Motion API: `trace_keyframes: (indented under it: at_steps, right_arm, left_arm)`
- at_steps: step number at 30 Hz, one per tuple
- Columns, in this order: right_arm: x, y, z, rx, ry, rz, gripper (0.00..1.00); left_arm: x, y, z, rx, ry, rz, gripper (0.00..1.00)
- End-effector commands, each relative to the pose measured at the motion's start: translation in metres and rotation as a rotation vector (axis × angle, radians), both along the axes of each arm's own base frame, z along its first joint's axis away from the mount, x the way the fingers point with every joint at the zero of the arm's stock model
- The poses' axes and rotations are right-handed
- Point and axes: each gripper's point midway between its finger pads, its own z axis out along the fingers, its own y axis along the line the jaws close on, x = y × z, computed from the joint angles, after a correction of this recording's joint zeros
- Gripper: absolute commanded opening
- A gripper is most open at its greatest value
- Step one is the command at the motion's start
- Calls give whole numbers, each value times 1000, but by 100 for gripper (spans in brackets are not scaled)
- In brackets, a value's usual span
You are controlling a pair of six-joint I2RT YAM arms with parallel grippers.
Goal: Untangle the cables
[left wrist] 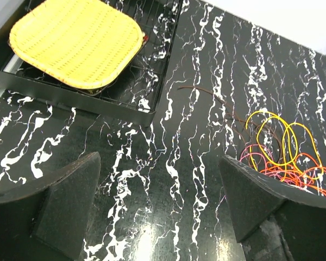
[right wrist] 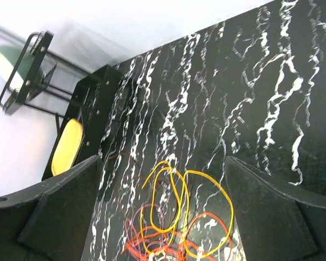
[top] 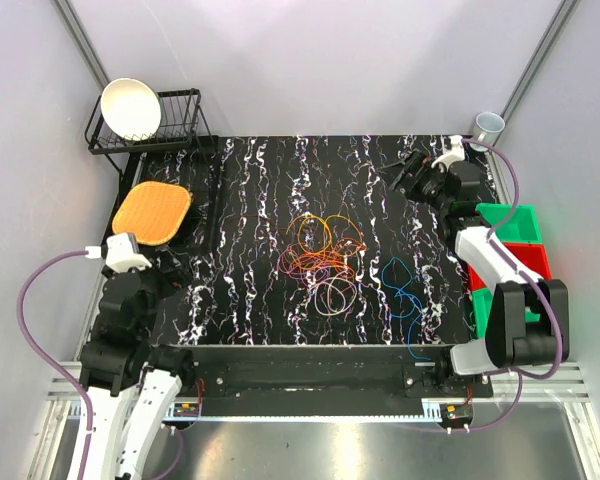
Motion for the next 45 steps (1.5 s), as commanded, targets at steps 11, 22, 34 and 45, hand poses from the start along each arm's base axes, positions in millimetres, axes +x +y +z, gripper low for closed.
trace_keyframes:
  at_steps: [11,22,34,45]
  right_arm:
    - [-74,9,126,302,-299,158,100]
    - [-63,14,87,53,-52,38,100]
    - [-75,66,-52,-111,461,89,86]
    - [-103,6,-134,-291,696,-214,84]
  left_arm:
    - [7,-3,6,2,-5,-16,94]
    - [8,-4,6,0,-6,-20,95]
    - [9,-4,4,4,8,-21,95]
    - [13,-6,1,3,23,-30,95]
